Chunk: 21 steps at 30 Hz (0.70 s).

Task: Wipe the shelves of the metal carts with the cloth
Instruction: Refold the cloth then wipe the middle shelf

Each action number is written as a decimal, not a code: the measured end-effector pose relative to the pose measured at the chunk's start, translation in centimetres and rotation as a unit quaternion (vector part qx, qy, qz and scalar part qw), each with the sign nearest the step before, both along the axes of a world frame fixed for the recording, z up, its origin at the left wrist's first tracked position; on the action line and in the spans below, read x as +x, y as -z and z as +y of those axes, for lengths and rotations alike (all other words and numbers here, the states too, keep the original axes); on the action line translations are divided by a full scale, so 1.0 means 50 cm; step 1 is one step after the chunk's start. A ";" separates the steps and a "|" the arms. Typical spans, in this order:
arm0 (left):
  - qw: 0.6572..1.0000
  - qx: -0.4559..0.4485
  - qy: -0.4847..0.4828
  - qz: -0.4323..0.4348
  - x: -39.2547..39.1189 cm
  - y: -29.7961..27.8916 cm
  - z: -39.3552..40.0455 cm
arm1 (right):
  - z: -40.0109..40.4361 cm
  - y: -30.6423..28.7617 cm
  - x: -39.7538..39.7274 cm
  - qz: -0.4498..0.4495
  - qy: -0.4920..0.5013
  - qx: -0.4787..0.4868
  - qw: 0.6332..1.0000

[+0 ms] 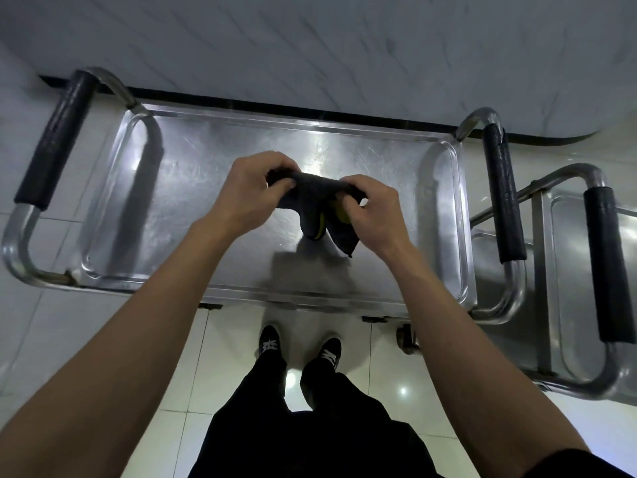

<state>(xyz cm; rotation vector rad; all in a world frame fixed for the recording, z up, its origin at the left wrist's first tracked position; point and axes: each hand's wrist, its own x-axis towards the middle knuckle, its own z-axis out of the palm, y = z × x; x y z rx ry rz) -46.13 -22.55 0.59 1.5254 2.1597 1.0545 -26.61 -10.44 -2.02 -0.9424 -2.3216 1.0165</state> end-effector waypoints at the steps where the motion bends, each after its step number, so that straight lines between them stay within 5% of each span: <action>1: 1.000 0.013 -0.004 -0.006 0.001 -0.007 -0.005 | -0.001 -0.010 0.001 0.011 -0.003 0.001 1.000; 8: 0.997 0.045 -0.027 -0.051 -0.001 -0.035 -0.018 | -0.008 -0.049 -0.006 0.070 -0.029 -0.017 0.997; 16: 0.995 -0.072 -0.049 -0.046 -0.049 0.050 0.046 | 0.049 0.040 -0.062 -0.048 -0.004 -0.038 0.998; 21: 0.997 -0.075 -0.004 0.036 -0.073 0.124 0.098 | 0.094 0.098 -0.093 -0.084 0.056 0.010 0.995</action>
